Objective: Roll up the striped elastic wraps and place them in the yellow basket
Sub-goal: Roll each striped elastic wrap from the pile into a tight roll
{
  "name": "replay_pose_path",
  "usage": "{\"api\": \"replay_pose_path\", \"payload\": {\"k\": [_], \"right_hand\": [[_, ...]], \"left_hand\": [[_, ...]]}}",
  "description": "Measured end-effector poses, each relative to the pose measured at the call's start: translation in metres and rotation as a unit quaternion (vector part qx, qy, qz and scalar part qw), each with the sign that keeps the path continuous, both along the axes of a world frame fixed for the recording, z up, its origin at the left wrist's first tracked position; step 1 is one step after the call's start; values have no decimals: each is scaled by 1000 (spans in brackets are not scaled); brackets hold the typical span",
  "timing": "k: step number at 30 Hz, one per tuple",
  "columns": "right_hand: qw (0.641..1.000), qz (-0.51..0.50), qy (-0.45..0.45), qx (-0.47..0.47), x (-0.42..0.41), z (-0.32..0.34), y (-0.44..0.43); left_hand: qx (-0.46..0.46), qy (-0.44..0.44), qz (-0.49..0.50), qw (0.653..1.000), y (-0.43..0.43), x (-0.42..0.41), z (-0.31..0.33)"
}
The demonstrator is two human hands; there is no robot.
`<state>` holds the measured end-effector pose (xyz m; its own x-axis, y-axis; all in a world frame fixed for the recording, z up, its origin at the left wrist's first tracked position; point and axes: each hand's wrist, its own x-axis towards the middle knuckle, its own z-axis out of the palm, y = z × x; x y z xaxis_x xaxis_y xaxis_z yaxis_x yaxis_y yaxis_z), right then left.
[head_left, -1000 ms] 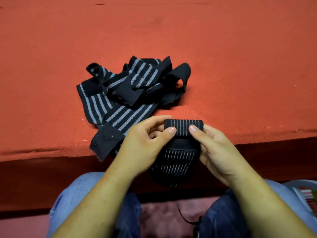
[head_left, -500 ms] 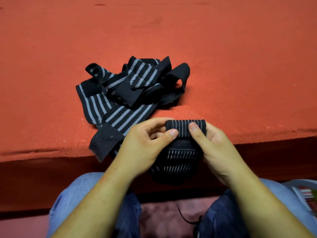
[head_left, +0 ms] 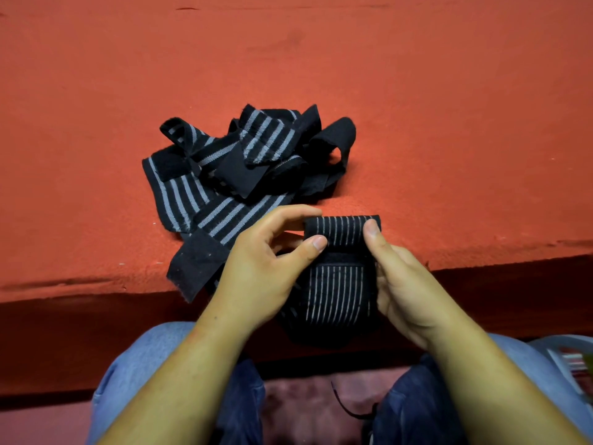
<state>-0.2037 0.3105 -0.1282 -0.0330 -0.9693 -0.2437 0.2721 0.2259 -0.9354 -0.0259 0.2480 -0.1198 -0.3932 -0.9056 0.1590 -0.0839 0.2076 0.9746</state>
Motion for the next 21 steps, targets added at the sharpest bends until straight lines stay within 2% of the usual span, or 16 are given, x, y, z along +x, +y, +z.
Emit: {"api": "replay_pose_path", "payload": {"k": [13, 21], "right_hand": [[1000, 3, -29, 11, 2, 6, 2], [998, -53, -16, -8, -1, 4, 0]], "left_hand": [[-29, 21, -12, 999, 0, -2, 0], [28, 44, -42, 998, 3, -4, 0]]}}
